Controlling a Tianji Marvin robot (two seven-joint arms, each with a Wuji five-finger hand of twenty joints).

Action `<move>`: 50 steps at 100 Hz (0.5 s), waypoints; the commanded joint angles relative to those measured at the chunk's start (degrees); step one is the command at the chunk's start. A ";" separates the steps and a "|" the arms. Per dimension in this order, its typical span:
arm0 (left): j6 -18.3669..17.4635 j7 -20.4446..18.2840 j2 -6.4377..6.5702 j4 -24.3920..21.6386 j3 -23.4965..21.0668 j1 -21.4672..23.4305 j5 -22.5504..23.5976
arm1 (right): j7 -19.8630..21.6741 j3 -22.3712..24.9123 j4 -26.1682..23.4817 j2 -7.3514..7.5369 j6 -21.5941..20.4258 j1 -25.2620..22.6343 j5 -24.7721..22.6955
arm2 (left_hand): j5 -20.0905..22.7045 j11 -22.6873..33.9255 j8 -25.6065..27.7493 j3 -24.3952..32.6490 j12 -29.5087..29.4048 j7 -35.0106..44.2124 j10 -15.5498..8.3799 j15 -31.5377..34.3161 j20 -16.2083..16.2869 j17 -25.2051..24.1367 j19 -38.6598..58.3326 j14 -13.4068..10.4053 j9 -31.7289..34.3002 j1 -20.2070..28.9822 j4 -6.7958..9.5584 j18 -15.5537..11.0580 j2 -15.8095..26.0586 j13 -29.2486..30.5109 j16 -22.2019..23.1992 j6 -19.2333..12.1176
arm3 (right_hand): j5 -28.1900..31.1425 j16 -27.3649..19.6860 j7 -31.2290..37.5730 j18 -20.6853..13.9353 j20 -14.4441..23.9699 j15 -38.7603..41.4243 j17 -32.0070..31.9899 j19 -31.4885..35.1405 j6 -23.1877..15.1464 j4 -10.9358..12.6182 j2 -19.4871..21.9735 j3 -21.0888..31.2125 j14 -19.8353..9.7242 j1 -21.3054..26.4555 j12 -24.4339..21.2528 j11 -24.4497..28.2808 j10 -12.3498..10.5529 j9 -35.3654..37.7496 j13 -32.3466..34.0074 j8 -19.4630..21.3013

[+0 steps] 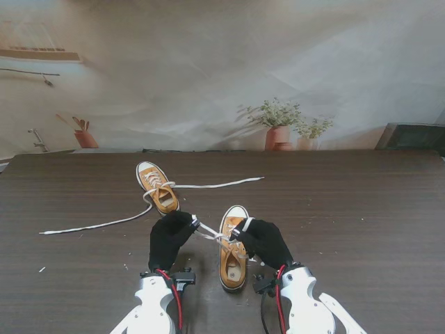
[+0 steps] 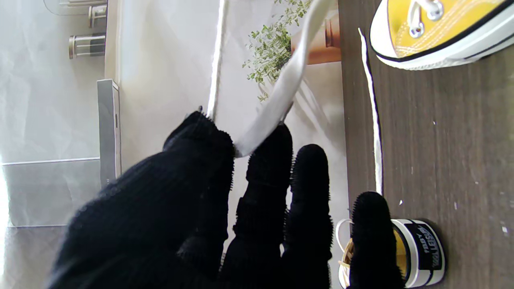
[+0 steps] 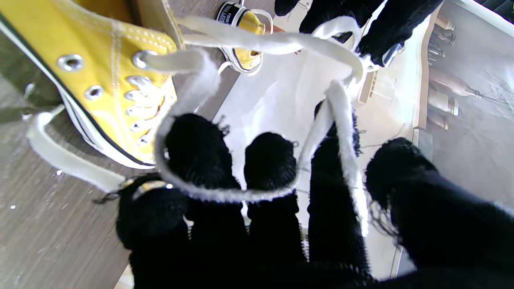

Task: Tie the shoelaces into a bow on the shoes

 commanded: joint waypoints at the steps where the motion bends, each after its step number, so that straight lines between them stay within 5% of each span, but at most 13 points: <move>1: -0.22 -0.11 0.19 0.16 -0.28 0.06 1.24 | 0.79 0.21 -0.47 0.04 0.66 -0.73 0.28 | 0.94 -0.63 -0.78 2.18 -0.79 -0.22 0.36 1.24 -0.63 -0.23 1.37 -0.69 1.85 0.14 -0.24 -0.24 -0.97 0.66 0.54 -1.56 | 3.17 -0.27 3.56 0.26 1.67 -1.42 -3.13 -1.31 -2.49 0.50 1.26 -0.44 1.34 -2.40 -0.68 -0.63 0.75 -2.82 -2.06 5.28; 18: -0.37 -0.01 0.28 0.77 -0.91 0.15 1.78 | 2.10 0.82 -1.73 0.53 2.88 -1.53 -0.60 | 1.12 -0.42 -0.74 2.00 -0.55 -0.20 0.63 1.63 -0.62 -0.09 1.68 -0.50 1.89 0.42 -0.08 -0.08 -1.01 0.67 0.63 -1.26 | 4.12 -0.05 7.52 -5.02 1.82 -6.50 -13.19 -7.69 -5.59 -0.70 -1.19 2.76 -2.33 -3.99 -0.72 -2.14 -1.13 -14.89 -11.64 16.63; 50: -0.73 -0.18 0.61 1.20 -2.68 0.47 2.93 | 2.66 1.08 -2.11 0.67 3.76 -1.72 -0.74 | 1.45 -0.21 -0.78 3.30 -0.21 -0.27 1.13 2.58 0.69 3.05 5.13 1.12 2.44 0.49 -0.08 -0.43 -1.62 1.58 0.94 -0.35 | 5.25 -4.15 7.24 -5.89 -2.41 -19.38 -21.79 -18.93 -2.16 0.41 0.39 2.50 -2.79 -3.61 -10.88 -11.99 0.23 -22.49 -18.15 22.13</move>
